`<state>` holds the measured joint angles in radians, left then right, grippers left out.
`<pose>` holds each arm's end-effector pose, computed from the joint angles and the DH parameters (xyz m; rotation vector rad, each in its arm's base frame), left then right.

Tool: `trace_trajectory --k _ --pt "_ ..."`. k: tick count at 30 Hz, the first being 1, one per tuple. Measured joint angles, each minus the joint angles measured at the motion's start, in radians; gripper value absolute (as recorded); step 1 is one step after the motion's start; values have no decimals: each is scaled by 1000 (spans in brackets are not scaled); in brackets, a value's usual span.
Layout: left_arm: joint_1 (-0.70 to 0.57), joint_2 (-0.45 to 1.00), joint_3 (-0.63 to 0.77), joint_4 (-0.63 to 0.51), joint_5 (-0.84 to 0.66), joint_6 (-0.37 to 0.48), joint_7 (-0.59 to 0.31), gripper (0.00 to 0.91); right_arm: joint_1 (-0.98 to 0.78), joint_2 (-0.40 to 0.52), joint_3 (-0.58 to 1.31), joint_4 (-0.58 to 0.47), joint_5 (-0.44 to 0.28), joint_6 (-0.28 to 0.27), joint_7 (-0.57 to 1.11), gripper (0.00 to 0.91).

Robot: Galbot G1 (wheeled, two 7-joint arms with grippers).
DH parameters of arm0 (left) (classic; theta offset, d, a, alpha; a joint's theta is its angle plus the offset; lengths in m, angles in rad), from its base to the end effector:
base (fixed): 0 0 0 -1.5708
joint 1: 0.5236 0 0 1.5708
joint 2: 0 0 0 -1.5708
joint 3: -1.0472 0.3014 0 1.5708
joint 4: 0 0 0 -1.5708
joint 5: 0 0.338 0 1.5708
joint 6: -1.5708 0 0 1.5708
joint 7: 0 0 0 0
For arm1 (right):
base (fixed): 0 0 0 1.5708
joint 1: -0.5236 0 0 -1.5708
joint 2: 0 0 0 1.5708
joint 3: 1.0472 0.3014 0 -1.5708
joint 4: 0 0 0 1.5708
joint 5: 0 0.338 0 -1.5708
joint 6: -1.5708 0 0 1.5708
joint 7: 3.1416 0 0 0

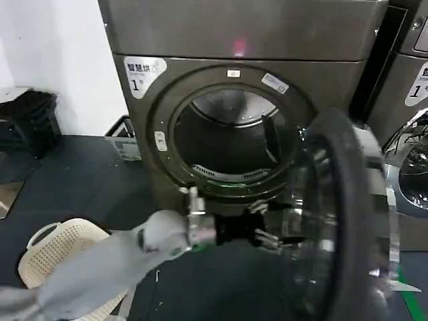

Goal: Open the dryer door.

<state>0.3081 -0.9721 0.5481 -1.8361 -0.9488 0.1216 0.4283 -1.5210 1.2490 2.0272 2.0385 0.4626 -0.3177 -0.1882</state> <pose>0.3425 -0.1167 -0.1440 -2.0813 -2.3384 0.0395 -0.0030 -0.3327 -0.0503 1.3690 2.5907 -0.4744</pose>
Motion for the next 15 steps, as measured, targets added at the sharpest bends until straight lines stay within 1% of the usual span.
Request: trace_trajectory --k 4,7,15 --pt "-51 -74 44 58 -13 -4 -19 907 -11 -12 60 -6 -28 -4 23 907" --pt "-86 -131 68 110 -11 -8 -30 907 -16 -12 89 -21 -19 36 53 907" --pt "-149 -274 82 234 0 -2 -80 907 -27 -18 132 -56 -22 68 17 907"
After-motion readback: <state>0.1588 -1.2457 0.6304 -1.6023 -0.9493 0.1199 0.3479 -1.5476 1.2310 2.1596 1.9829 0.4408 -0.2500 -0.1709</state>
